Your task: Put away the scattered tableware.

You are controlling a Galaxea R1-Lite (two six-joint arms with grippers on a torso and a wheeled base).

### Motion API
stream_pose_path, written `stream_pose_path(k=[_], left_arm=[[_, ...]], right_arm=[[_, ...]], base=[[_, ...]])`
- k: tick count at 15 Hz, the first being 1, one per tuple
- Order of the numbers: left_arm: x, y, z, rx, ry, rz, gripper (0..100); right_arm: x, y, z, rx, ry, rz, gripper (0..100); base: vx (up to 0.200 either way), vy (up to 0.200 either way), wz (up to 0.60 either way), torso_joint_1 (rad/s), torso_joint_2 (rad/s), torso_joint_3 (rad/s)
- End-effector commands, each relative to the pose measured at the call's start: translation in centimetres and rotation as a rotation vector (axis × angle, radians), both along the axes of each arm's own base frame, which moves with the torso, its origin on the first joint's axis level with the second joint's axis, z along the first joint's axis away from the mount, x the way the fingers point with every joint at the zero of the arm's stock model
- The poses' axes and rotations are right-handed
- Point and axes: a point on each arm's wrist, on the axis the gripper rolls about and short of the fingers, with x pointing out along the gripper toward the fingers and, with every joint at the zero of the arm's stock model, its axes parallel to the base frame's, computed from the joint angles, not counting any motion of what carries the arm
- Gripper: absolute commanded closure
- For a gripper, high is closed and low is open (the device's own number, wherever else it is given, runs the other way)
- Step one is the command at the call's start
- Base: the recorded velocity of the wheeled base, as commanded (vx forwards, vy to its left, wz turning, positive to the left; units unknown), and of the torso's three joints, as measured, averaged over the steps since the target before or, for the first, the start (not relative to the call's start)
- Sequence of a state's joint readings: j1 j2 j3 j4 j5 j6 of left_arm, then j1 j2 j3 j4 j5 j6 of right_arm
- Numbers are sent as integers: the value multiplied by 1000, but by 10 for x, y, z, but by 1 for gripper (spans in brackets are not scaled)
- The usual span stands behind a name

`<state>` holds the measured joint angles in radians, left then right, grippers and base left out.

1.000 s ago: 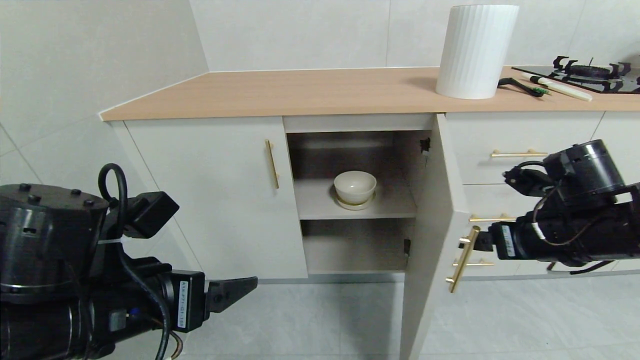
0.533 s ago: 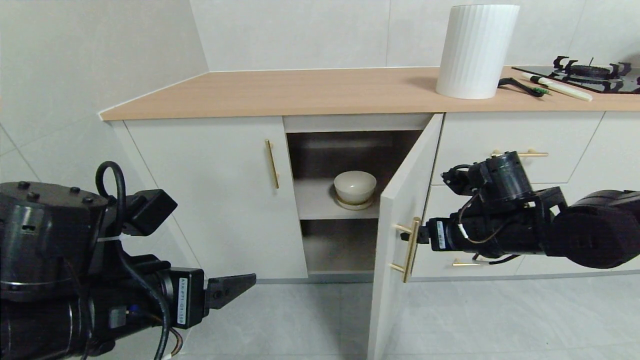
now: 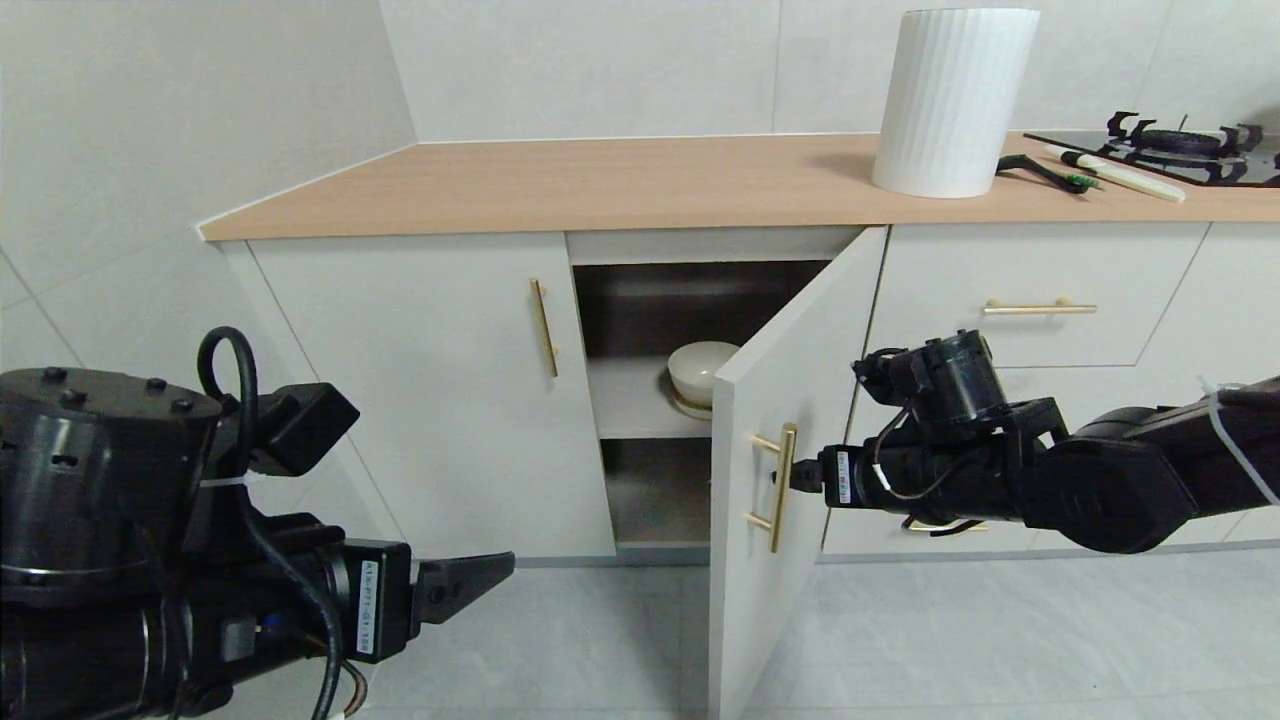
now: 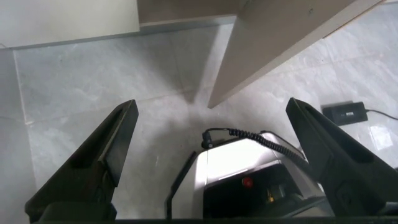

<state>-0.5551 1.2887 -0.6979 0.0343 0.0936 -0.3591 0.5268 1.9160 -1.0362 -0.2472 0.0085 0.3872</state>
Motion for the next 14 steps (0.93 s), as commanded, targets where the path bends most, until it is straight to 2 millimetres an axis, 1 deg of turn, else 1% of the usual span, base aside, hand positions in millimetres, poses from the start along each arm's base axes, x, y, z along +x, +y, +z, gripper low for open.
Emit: stream_pose_path(k=[1, 2, 6, 7, 9, 12, 13, 14], left_arm=[[0, 0, -1, 4, 4, -1, 0], [-1, 0, -1, 7, 6, -2, 0], [0, 0, -2, 11, 11, -3, 0], [0, 0, -2, 13, 12, -2, 0], [1, 0, -2, 12, 10, -2, 0], [0, 0, -1, 10, 6, 2, 0], [0, 0, -1, 10, 6, 2, 0], [0, 0, -1, 10, 6, 2, 0]], right_arm=[[1, 4, -5, -5, 11, 1, 0], [1, 4, -6, -3, 12, -5, 0], [4, 13, -11, 34, -4, -16, 0], [6, 18, -14, 47, -16, -31, 0], [10, 22, -20, 45, -43, -57, 0], [22, 29, -31, 88, -91, -105, 0], [31, 34, -30, 141, -141, -164, 0], [36, 38, -33, 145, -168, -199, 0]], base=[[0, 0, 0, 0, 0, 0], [0, 0, 0, 0, 0, 0], [200, 0, 0, 1, 1, 8], [200, 0, 0, 7, 2, -2], [200, 0, 0, 0, 5, 0], [0, 0, 0, 0, 0, 0], [0, 0, 0, 0, 0, 0], [0, 0, 0, 0, 0, 0]])
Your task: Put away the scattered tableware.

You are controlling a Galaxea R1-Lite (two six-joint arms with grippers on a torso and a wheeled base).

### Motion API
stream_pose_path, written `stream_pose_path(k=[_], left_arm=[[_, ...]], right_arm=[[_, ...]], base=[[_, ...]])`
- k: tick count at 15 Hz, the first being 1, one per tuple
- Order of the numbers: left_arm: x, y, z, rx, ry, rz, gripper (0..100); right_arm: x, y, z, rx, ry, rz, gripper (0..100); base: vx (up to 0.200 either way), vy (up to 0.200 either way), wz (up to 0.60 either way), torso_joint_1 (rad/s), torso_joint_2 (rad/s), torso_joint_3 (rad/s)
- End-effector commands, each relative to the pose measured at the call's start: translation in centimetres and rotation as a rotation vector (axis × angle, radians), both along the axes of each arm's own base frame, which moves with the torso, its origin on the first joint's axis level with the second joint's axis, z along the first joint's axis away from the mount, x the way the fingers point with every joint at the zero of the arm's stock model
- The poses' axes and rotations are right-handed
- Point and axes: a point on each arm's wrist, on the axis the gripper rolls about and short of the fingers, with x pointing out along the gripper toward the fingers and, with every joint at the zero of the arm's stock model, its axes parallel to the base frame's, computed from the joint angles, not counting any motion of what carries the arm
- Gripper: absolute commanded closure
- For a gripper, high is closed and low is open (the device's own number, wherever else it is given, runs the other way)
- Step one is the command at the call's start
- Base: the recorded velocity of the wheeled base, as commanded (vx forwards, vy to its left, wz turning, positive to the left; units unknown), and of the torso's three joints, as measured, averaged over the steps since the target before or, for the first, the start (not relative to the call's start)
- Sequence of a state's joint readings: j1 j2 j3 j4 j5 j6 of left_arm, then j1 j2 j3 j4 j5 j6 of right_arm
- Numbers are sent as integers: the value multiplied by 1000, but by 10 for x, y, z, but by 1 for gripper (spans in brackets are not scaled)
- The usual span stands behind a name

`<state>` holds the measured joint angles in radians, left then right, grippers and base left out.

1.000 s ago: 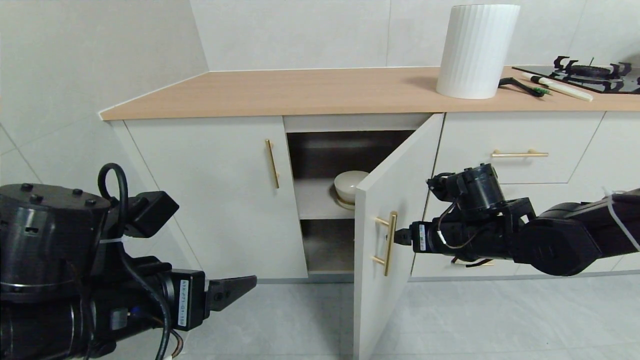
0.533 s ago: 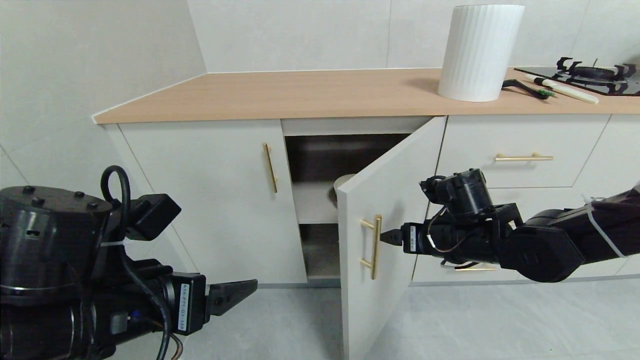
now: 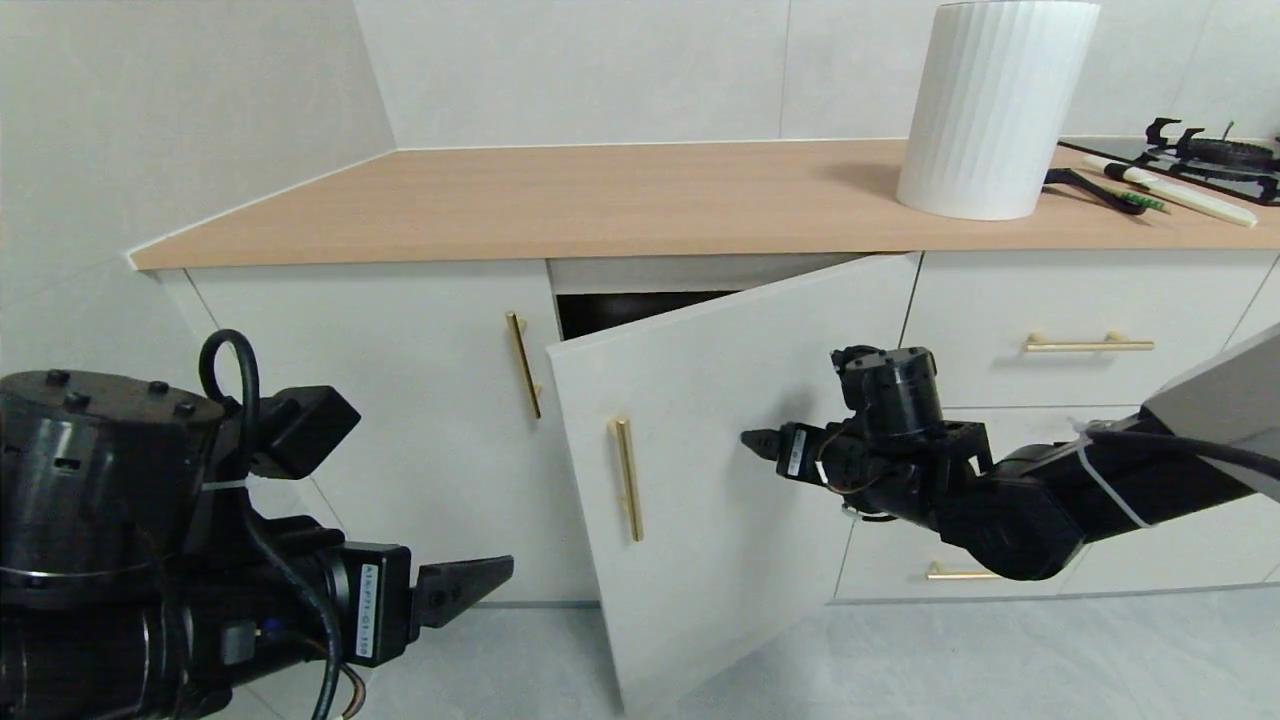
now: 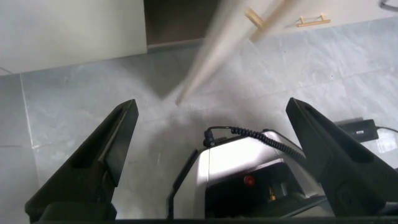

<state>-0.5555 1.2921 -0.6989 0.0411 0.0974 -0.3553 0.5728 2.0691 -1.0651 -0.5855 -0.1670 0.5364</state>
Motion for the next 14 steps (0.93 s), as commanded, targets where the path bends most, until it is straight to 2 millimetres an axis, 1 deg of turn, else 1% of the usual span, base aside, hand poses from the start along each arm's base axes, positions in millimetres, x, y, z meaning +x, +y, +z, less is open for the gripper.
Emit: stream_pose_path(k=[1, 5, 11, 14], left_arm=[[0, 0, 0, 1, 2, 1, 0], [0, 0, -1, 1, 2, 1, 0], [1, 0, -1, 1, 4, 0, 0], [1, 0, -1, 1, 4, 0, 0]], right_arm=[[13, 8, -14, -8, -14, -50, 0], [27, 16, -18, 38, -74, -115, 0], [50, 27, -24, 27, -137, -265, 0], [55, 26, -20, 54, -152, -291, 0]], base=[[0, 0, 0, 0, 0, 0], [0, 0, 0, 0, 0, 0], [0, 0, 0, 0, 0, 0], [0, 0, 0, 0, 0, 0]])
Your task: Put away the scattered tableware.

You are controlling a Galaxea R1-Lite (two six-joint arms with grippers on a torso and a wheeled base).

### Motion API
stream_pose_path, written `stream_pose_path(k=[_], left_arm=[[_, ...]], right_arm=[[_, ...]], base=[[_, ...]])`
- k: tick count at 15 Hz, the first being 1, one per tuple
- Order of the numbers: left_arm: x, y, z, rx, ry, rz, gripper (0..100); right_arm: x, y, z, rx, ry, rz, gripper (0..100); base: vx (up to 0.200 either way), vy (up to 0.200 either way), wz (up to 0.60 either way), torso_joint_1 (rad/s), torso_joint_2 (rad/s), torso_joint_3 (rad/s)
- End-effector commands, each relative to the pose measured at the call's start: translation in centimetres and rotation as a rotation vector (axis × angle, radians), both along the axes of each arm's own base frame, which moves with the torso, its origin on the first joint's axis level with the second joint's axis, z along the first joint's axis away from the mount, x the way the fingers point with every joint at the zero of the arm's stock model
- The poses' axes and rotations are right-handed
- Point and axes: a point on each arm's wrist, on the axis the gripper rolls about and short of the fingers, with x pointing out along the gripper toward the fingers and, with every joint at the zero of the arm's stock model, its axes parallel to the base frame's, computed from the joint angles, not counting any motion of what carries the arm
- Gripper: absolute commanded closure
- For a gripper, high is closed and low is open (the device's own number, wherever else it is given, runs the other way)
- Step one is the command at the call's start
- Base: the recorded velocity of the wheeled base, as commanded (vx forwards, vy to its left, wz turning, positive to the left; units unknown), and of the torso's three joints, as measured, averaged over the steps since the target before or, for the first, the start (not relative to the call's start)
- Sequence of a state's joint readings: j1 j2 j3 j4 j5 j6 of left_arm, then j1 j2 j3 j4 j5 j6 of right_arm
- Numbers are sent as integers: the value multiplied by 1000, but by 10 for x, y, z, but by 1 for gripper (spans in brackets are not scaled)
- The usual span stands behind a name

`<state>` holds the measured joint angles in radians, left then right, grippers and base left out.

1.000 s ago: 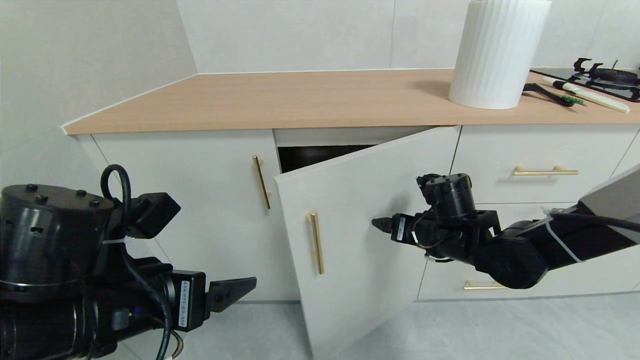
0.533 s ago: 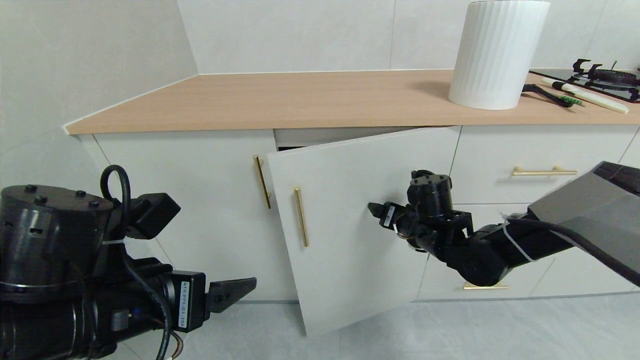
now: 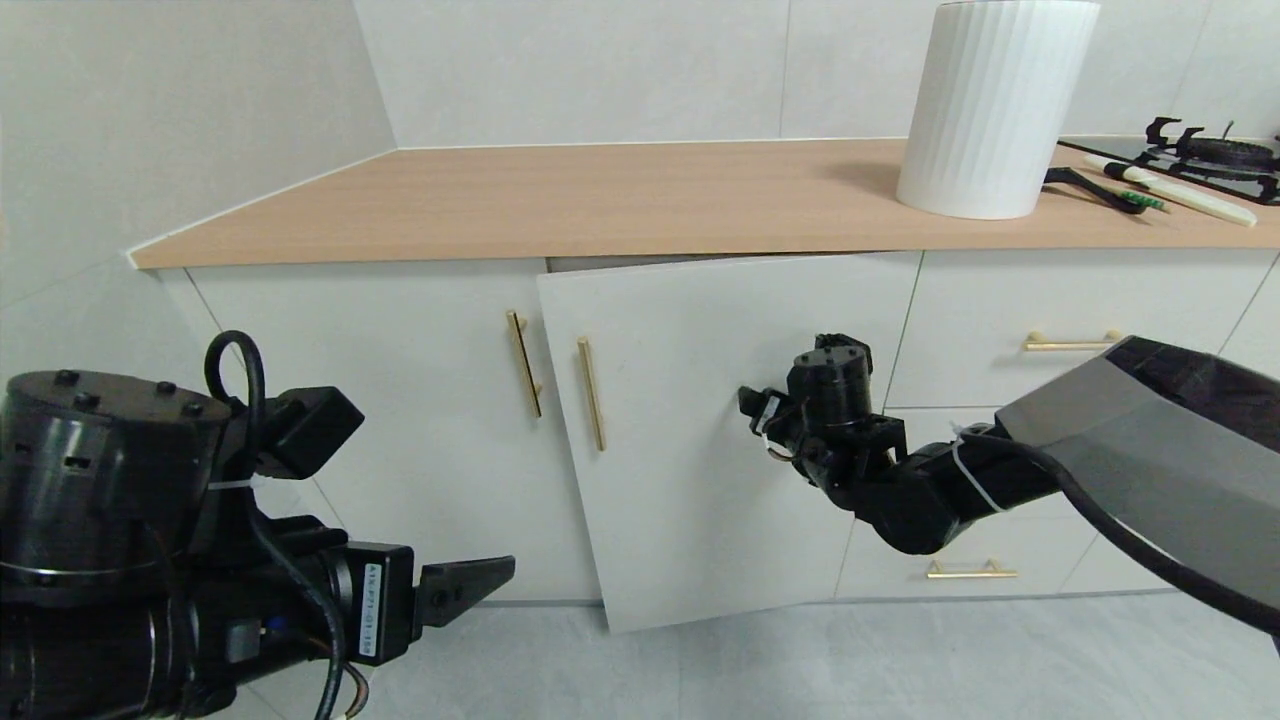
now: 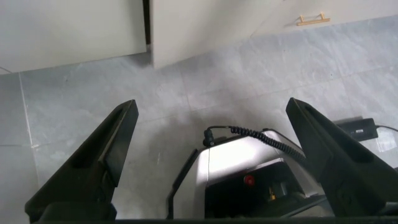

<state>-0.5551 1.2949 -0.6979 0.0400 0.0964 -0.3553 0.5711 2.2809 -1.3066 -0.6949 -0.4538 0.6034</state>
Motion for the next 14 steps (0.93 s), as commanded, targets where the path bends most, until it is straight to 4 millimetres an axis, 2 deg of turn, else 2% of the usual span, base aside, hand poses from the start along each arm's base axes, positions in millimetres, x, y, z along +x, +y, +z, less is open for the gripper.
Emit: stream_pose_path(k=[1, 6, 14], left_arm=[[0, 0, 0, 0, 1, 0, 0], [0, 0, -1, 1, 2, 0, 0], [0, 0, -1, 2, 4, 0, 0]], right_arm=[[10, 0, -2, 4, -18, -48, 0], [22, -7, 1, 8, -46, -115, 0], [24, -12, 6, 7, -55, -142, 0]], base=[[0, 0, 0, 0, 0, 0], [0, 0, 0, 0, 0, 0], [0, 0, 0, 0, 0, 0]])
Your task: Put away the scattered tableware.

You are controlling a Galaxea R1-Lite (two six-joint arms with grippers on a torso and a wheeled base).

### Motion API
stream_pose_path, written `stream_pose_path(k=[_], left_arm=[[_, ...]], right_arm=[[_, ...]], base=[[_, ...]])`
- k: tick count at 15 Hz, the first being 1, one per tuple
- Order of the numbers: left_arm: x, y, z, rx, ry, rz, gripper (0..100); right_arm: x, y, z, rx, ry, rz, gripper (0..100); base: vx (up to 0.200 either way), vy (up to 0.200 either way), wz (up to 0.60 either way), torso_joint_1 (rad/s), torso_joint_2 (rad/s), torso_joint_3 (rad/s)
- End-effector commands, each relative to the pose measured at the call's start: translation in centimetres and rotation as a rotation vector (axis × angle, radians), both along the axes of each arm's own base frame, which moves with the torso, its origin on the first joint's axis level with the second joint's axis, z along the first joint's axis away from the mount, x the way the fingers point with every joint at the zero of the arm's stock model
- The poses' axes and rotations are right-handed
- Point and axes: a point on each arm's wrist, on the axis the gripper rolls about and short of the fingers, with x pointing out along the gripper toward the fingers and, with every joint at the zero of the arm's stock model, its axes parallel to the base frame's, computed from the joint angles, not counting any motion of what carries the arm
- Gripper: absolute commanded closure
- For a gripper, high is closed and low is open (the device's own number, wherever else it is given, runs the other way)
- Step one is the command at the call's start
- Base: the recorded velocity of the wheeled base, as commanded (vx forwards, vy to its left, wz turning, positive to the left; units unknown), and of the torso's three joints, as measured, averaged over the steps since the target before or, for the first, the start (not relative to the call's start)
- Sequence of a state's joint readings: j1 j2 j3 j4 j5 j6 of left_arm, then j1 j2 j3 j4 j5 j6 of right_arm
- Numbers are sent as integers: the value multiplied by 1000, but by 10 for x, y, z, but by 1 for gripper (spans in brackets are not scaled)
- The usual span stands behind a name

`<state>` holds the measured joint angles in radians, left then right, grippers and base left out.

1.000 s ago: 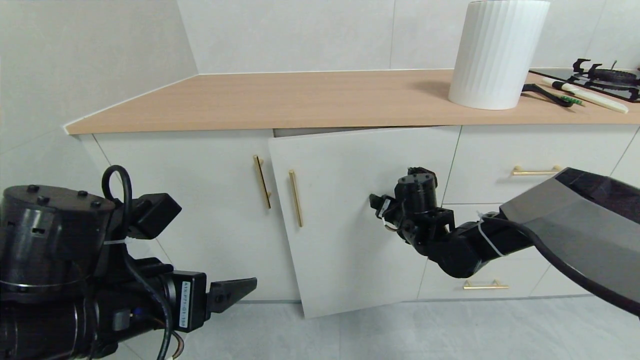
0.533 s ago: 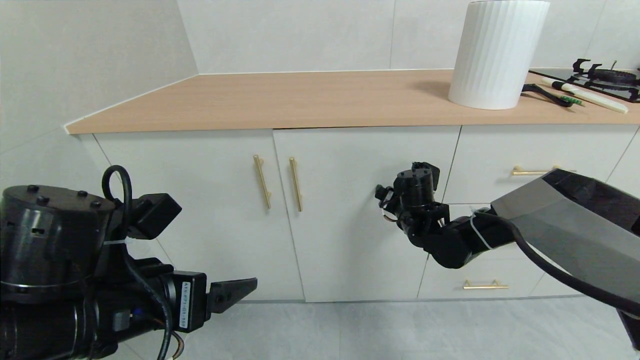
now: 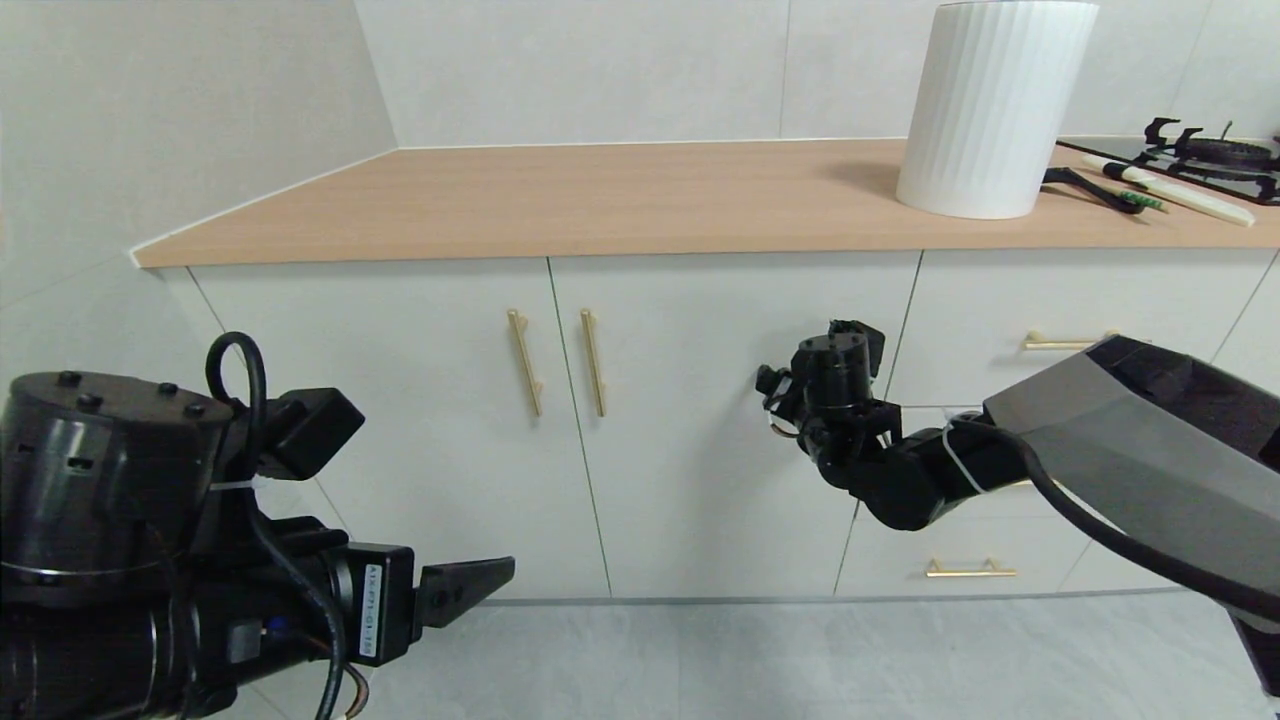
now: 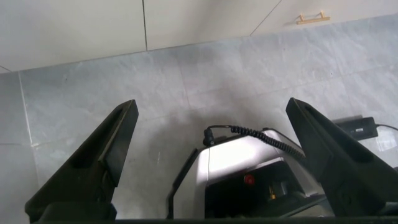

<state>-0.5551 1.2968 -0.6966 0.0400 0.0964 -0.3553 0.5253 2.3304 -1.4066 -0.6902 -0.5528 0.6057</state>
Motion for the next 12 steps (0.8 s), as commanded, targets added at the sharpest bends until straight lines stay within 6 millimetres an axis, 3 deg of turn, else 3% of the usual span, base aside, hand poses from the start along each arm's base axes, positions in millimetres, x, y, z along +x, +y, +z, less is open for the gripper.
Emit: stream_pose_path(k=[1, 3, 5, 7, 8, 9, 11, 12], left_arm=[[0, 0, 0, 0, 1, 0, 0], [0, 0, 1, -3, -4, 0, 0], [-2, 1, 4, -10, -16, 0, 0], [-9, 5, 7, -4, -38, -6, 0], [-19, 14, 10, 23, -85, 22, 0], [-25, 19, 15, 27, -128, 72, 0], [-42, 33, 20, 42, -205, 184, 0], [-55, 43, 18, 53, -247, 256, 0]], right_arm=[[-3, -2, 5, -1, 0, 0, 0], [-18, -10, 22, 3, -5, 17, 0], [-37, -20, 52, -2, -40, 47, 0], [-69, -38, 93, -34, -104, 54, 0], [-105, -59, 123, -35, -155, 55, 0], [-133, -75, 140, -36, -187, 58, 0], [-182, -105, 150, -103, -213, 59, 0], [-217, -132, 151, -146, -235, 35, 0]], base=[[0, 0, 0, 0, 0, 0], [0, 0, 0, 0, 0, 0], [0, 0, 0, 0, 0, 0], [0, 0, 0, 0, 0, 0], [0, 0, 0, 0, 0, 0], [0, 0, 0, 0, 0, 0], [0, 0, 0, 0, 0, 0], [0, 0, 0, 0, 0, 0]])
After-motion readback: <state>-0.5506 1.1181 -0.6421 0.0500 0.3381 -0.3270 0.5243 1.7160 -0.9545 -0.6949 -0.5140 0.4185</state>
